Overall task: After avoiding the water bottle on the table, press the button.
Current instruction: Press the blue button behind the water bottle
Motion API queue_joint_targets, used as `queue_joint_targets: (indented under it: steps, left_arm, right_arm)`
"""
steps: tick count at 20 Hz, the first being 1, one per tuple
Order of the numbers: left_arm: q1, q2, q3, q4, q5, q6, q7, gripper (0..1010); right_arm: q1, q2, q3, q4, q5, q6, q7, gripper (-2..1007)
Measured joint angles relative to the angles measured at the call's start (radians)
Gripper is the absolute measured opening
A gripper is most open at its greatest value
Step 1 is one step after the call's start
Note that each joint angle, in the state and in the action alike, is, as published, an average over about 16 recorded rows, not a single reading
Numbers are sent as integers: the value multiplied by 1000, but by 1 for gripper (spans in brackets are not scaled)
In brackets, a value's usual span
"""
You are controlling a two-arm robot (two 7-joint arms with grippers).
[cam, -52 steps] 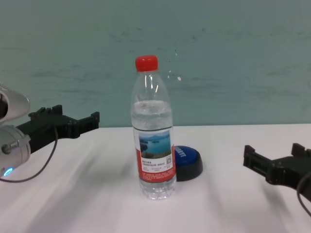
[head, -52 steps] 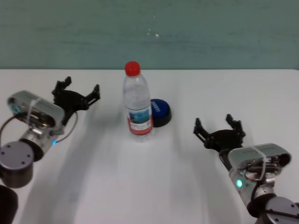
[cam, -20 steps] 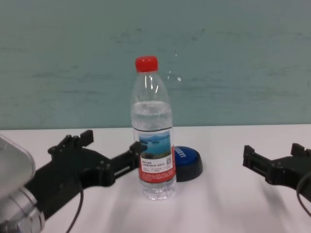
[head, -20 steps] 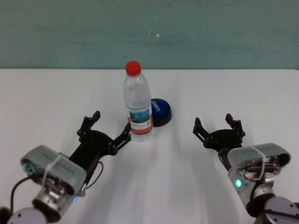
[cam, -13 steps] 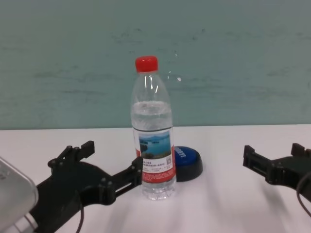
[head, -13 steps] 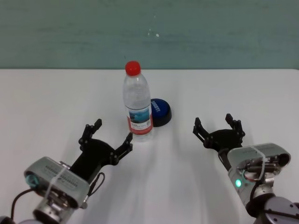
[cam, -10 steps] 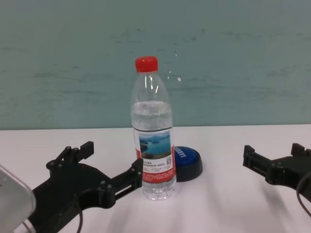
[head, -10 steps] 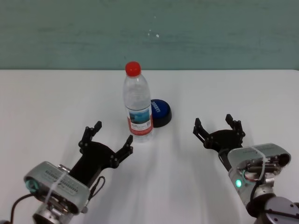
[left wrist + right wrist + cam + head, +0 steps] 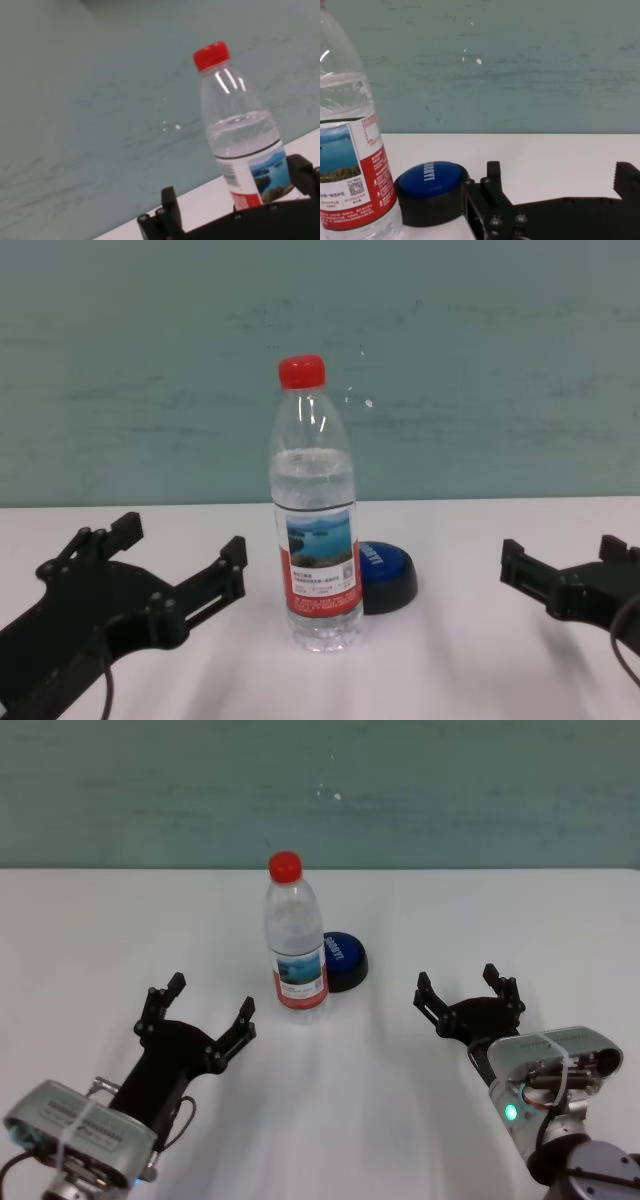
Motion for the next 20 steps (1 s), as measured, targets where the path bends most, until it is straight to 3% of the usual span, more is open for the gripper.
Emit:
queue_joint_targets:
  steps: [5, 20]
  left_arm:
    - [10, -10, -23, 11, -25, -16, -7, 1000]
    - [26, -24, -41, 31, -34, 11, -15, 1000]
  right_arm:
    - [0, 0, 0, 0, 0, 0, 0, 1004]
    - [0, 0, 0, 0, 0, 0, 0, 1004]
